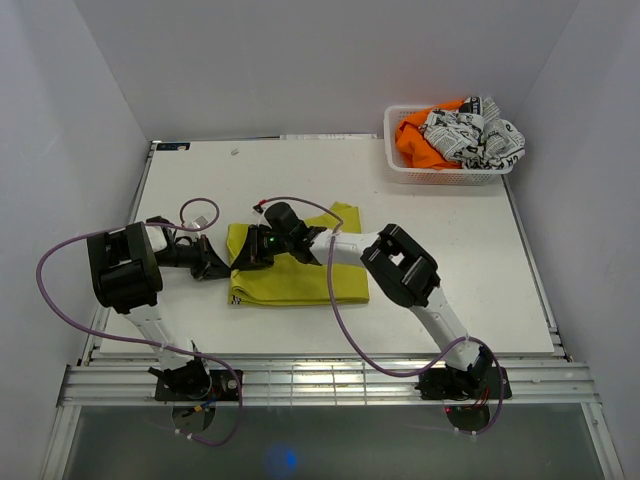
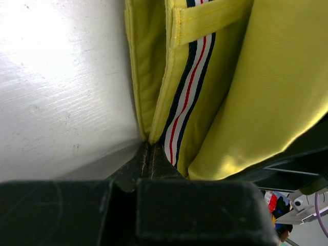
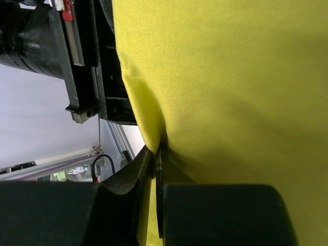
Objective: Fold and stack the trousers
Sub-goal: Fold the trousers
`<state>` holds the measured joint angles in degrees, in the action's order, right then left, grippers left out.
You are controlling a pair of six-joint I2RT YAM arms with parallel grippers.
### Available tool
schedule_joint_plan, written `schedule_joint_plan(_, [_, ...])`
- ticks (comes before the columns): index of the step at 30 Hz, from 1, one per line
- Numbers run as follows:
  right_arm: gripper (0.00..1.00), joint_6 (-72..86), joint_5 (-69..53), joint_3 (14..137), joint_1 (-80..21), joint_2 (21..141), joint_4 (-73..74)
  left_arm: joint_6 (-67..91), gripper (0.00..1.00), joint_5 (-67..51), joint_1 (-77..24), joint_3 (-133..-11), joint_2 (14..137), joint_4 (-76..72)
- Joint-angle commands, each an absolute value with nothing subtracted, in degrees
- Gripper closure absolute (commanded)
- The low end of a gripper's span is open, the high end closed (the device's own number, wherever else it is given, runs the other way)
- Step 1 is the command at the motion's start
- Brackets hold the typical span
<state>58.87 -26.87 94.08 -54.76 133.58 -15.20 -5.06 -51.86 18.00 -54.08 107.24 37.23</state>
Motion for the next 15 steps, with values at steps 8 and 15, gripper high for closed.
schedule_joint_plan(8, [0.62, 59.2, -28.2, 97.1, -56.0, 133.4, -22.1, -4.8, 0.69, -47.6, 17.0, -53.5, 104.2, 34.9])
schedule_joint_plan(15, [0.30, 51.5, -32.2, 91.9, -52.6, 123.2, -22.9, -5.2, 0.41, -42.5, 24.4, -64.3, 99.8, 39.0])
